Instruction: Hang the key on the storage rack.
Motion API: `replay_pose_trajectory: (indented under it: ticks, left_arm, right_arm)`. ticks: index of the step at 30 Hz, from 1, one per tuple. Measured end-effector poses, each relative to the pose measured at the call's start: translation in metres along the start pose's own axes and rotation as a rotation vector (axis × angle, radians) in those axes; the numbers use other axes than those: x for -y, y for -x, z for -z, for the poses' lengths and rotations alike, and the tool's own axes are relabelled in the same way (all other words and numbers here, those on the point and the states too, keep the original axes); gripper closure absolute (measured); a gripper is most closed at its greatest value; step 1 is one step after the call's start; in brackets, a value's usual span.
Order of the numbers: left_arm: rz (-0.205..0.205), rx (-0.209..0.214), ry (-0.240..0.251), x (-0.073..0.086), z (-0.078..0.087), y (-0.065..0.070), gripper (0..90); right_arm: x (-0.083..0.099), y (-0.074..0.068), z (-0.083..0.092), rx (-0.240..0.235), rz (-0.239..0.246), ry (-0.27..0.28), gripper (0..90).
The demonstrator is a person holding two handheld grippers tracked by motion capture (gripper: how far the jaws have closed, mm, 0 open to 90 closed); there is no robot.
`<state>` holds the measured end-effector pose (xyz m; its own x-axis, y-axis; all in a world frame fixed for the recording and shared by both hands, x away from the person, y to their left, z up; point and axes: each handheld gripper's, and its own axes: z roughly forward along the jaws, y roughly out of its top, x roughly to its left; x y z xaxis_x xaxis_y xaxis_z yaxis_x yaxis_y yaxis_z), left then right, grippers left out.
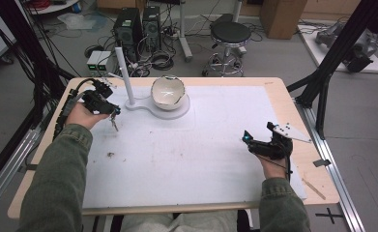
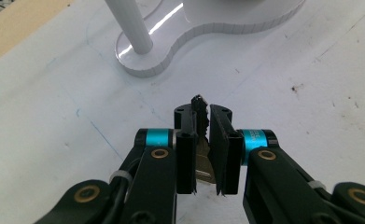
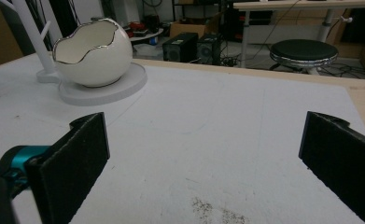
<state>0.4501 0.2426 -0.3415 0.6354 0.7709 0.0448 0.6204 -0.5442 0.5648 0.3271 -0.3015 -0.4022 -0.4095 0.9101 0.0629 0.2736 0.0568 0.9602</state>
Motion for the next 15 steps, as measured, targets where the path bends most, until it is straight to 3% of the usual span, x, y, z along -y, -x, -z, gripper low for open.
replay_pose_trajectory:
  ticks: [15]
  left_arm:
    - [0.007,-0.034,0.043,-0.012,0.034,-0.003,80.9]
  right_arm:
    - [0.0,0.002,0.002,-0.002,-0.016,0.005,0.7]
